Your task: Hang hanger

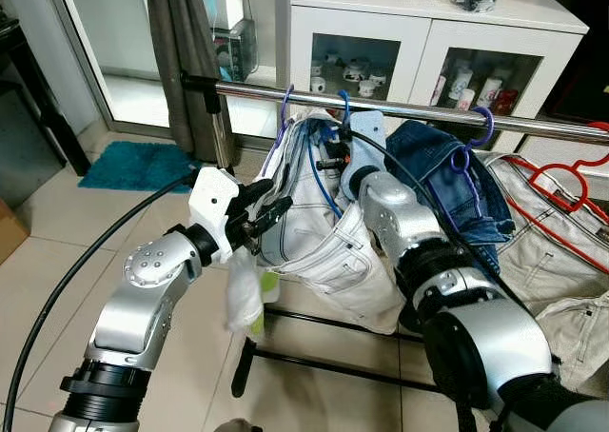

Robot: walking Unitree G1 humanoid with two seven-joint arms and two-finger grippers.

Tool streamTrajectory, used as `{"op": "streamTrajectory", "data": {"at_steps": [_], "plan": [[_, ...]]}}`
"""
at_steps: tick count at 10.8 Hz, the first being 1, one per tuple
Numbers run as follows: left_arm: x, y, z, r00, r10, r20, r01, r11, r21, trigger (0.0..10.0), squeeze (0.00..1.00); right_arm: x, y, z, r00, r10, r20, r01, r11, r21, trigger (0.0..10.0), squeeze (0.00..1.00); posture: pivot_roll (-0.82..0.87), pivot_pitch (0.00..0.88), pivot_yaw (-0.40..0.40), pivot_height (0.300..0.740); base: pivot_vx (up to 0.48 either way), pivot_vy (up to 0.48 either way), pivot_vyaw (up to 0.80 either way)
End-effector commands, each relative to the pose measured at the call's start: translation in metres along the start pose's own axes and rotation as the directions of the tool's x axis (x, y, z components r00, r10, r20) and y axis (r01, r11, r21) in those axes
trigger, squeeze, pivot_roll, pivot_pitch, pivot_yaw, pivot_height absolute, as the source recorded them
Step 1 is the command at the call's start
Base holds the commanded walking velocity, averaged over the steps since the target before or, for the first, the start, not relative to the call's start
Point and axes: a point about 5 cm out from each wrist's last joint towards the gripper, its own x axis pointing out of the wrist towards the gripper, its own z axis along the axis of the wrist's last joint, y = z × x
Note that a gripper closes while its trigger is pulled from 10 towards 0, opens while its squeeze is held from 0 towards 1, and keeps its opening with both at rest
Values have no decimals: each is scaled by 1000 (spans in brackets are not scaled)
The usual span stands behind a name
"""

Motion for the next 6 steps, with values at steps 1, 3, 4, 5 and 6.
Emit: {"op": "streamTrajectory", "data": {"at_steps": [1, 3, 4, 5, 6], "plan": [[1, -3, 4, 1000, -24, 10, 24, 1000, 16, 10000, 0, -3, -1, -10, 1000, 11, -18, -10, 999, 48, 10000, 176, 11, 13, -17, 740, 0, 0, 0], [0, 0, 4, 1000, -15, 18, 15, 1000, 16, 10000, 0, -11, -2, -1, 993, 55, 104, -62, 996, 64, 10000, 1000, 7, 15, -11, 740, 0, 0, 0], [-1, 0, 4, 1000, -6, 24, 6, 1000, 12, 10000, 0, -20, -4, 4, 981, 70, 181, -81, 995, 52, 10000, 1000, 5, 18, -8, 740, 0, 0, 0], [-2, 0, 4, 1000, 0, 27, 0, 1000, 3, 10000, 0, -28, -7, 10, 966, 75, 247, -89, 995, 45, 10000, 1000, 4, 19, -6, 740, 0, 0, 0], [-7, 1, 2, 998, 47, 30, -47, 999, -1, 10000, 0, -46, -9, 18, 941, 101, 323, -125, 990, 57, 10000, 1000, 0, 24, 1, 740, 0, 0, 0]]}}
